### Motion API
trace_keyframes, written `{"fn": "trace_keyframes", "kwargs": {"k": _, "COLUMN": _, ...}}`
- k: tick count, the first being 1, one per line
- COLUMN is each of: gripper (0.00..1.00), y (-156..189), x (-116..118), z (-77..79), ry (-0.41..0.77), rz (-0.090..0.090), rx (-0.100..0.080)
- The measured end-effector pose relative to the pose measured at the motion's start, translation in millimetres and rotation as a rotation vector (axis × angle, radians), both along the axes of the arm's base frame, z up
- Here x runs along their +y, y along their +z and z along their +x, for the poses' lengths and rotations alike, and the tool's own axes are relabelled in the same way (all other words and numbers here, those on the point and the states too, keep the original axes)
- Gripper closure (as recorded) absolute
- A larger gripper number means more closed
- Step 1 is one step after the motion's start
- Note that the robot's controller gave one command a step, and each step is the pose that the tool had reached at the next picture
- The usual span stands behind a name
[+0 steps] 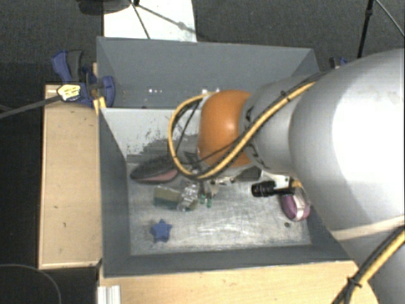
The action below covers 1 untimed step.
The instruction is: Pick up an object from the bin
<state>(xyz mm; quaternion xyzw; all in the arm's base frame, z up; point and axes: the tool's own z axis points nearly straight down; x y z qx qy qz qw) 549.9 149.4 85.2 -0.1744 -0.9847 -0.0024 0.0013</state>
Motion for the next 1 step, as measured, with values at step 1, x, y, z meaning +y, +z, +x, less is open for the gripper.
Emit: {"fn": "trace_keyframes", "kwargs": {"k": 1, "gripper": 1.0, "y": 139.7, "x": -8.3, "z": -3.9, "ry": 0.011, "rz": -0.003, "rx": -0.011}}
